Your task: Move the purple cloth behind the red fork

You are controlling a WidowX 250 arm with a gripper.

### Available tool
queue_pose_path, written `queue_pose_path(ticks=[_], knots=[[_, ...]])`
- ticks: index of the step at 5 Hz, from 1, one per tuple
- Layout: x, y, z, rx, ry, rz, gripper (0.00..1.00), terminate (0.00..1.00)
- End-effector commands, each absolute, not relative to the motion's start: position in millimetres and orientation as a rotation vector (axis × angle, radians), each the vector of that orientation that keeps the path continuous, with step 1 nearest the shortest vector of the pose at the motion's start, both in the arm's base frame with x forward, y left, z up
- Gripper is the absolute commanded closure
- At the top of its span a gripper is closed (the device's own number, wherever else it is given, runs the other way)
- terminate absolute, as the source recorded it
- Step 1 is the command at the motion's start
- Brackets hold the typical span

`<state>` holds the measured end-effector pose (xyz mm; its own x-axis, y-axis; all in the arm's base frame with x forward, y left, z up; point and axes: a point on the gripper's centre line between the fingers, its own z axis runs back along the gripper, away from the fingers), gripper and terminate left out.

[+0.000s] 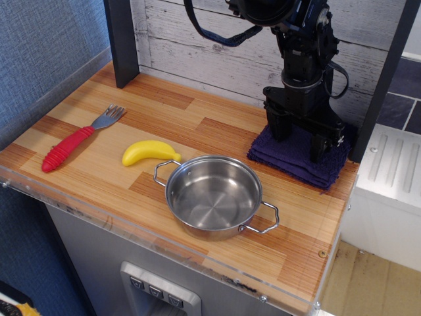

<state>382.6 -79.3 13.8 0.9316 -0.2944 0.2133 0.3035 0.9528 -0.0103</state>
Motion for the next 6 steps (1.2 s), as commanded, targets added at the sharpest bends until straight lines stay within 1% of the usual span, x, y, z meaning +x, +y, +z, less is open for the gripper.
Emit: queue_pose_path(ticks=[1, 3, 6], knots=[[370, -57, 31, 0.021, -0.197, -0.244, 0.00, 0.00], [366, -31, 29, 0.041, -0.190, -0.174, 0.00, 0.00], [367, 31, 24, 0.045, -0.169, -0.066, 0.00, 0.00]])
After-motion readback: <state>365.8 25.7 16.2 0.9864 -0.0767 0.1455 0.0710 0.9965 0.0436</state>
